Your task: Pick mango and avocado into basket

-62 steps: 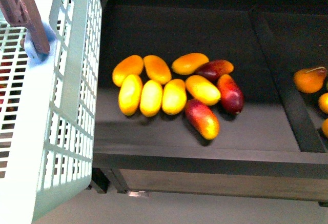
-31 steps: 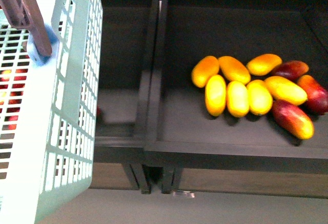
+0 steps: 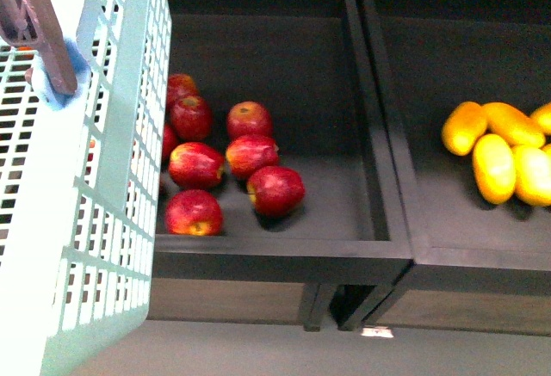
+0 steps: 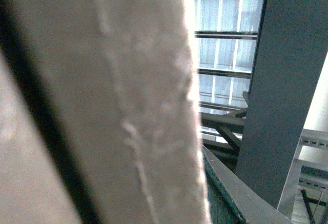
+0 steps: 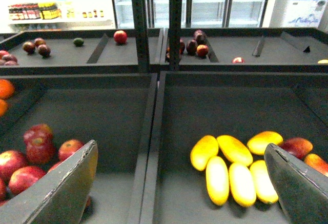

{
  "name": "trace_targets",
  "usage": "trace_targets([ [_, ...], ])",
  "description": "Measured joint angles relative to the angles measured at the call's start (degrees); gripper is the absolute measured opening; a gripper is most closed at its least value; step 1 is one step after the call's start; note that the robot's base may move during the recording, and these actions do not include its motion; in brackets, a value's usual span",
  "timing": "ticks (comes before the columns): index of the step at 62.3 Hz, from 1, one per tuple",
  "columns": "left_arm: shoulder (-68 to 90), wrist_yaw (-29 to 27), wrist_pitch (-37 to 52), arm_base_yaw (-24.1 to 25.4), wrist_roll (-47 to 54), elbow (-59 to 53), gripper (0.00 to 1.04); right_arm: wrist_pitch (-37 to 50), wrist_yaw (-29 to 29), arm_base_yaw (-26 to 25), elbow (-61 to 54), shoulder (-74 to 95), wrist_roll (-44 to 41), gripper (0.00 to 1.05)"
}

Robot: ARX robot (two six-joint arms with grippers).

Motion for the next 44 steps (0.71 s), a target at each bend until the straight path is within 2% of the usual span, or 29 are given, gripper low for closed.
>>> trace_targets([
  [8,0.1,-0.3,0.0,0.2,0.2,0.0,0.31,0.0,-0.2,0.0,0.0,0.0,0.0,0.96],
  [12,0.4,1.3,-2.3,0.5,4.7,0.7,0.31,0.0,-0.2,0.0,0.0,0.1,0.0,0.96],
  [16,2.0,3.3,-2.8,0.2,14.5,1.6,0.31,0.0,-0.2,0.0,0.0,0.0,0.0,0.96],
  [23,8.2,6.3,-0.7,-1.9,28.7,4.7,0.31,0.0,-0.2,0.0,0.0,0.0,0.0,0.96],
  [33,20.6,6.8,0.7,-5.5,34.4,13.5,0.31,0.0,-0.1,0.0,0.0,0.0,0.0,0.96],
  [44,35.7,12.0,-3.1,-11.9,37.6,26.3,0.30,0.0,0.0,0.0,0.0,0.0,0.0,0.96],
])
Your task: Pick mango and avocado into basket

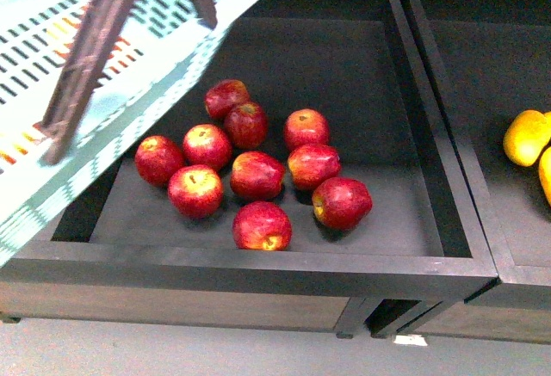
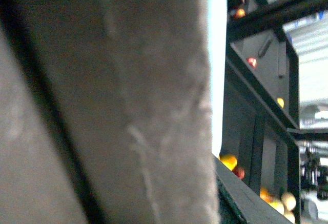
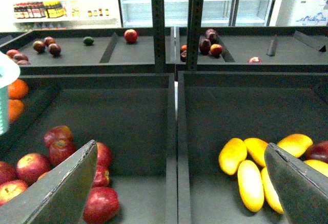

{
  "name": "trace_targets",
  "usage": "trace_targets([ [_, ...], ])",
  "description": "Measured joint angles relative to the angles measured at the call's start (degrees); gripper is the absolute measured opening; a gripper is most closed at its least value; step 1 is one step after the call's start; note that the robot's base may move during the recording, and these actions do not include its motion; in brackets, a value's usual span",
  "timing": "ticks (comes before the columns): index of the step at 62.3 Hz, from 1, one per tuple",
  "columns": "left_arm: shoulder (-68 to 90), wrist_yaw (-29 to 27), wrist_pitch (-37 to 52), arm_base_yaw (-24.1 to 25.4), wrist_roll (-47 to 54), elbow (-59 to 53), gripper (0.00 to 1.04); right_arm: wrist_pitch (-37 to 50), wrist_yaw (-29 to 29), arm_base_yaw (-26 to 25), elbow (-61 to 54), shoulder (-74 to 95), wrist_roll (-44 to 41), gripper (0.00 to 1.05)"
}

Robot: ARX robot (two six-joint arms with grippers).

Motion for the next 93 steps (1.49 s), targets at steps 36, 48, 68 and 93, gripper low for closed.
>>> trace_targets([
  [36,11.2,10.2,-4.2,-14.1,4.6,13.9,0.30,0.0,0.0,0.0,0.0,0.0,0.0,0.96],
  [48,11.2,9.3,-4.2,-14.0,4.7,13.9,0.30,-2.1,-1.3,-0.5,0.6,1.1,0.9,0.96],
  [68,11.2,9.2,-4.2,-13.7,4.9,13.9,0.30,0.5,-27.9,-35.1,16.4,43.7,5.8,0.96],
  [93,11.2,9.1,-4.2,-13.8,4.8,13.9,0.30,20.0,-15.5,-38.5,40.6,104.1,-17.7,0.96],
])
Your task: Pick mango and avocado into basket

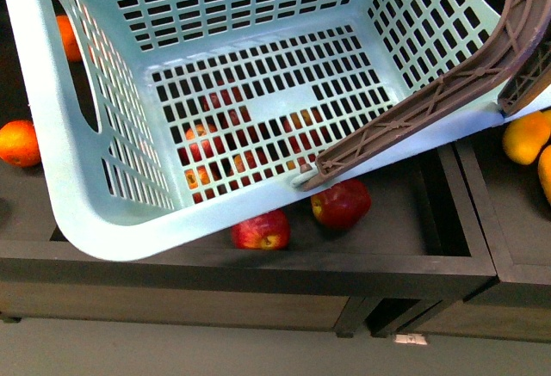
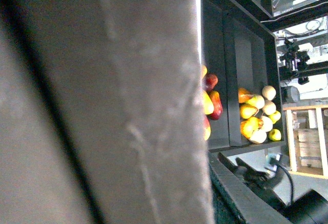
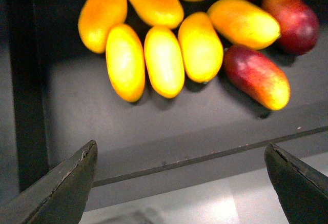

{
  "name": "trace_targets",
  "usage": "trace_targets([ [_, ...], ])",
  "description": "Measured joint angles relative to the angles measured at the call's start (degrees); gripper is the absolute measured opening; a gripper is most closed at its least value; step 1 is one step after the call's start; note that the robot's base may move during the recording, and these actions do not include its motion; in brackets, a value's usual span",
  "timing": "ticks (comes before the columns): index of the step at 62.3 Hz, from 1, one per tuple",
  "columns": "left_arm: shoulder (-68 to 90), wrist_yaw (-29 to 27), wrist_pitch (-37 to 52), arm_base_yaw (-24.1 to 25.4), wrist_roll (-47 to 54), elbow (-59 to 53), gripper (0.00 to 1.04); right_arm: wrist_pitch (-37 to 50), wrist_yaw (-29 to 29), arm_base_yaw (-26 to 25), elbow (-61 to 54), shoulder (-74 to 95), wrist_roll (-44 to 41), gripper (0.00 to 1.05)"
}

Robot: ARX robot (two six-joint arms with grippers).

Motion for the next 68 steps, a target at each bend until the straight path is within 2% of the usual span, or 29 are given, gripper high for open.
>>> trace_targets([
  [10,0.0,0.3,0.0,0.0,0.0,0.0,0.30,-2.5,5.0,4.7,13.8,18.6,-4.2,0.96],
  [26,0.0,0.2,0.0,0.0,0.0,0.0,0.30,-7.0,8.0,9.3,29.9,35.6,-2.8,0.96],
  [53,0.0,0.2,0.0,0.0,0.0,0.0,0.30,-10.6,7.1,15.2,43.1,42.2,-0.3,0.96],
  [68,0.0,0.2,0.0,0.0,0.0,0.0,0.30,-12.4,8.1,16.7,48.1,45.9,0.5,0.96],
])
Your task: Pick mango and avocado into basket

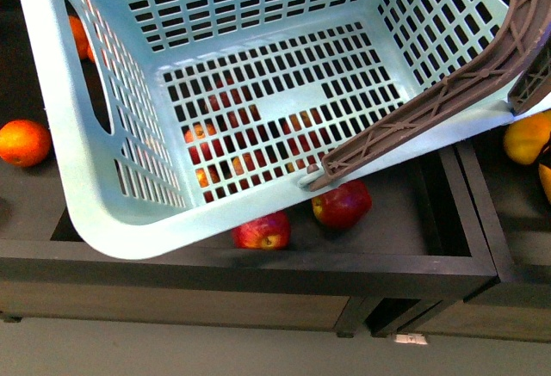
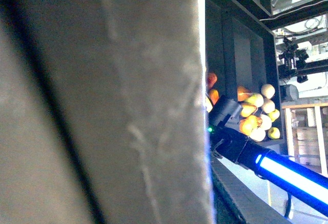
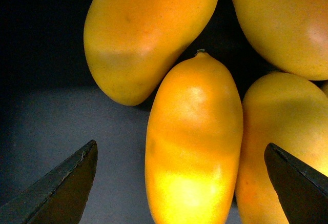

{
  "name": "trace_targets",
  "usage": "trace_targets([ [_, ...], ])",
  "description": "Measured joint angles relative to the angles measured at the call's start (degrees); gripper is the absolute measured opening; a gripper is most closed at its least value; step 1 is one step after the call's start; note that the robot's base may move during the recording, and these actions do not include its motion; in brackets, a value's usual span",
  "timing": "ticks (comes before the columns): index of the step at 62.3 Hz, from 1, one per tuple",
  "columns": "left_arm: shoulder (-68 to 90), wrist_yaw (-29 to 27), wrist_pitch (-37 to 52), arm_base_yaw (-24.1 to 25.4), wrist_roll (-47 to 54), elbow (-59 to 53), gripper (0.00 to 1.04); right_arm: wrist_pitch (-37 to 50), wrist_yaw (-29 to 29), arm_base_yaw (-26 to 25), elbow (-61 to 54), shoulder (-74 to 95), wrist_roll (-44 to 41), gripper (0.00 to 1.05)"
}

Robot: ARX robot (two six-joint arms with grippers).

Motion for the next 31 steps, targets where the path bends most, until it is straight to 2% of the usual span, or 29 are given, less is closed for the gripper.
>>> trace_targets([
  [31,0.0,0.0,0.0,0.0,0.0,0.0,0.30,-4.2,1.3,1.4,9.4,7.0,1.5,0.96],
])
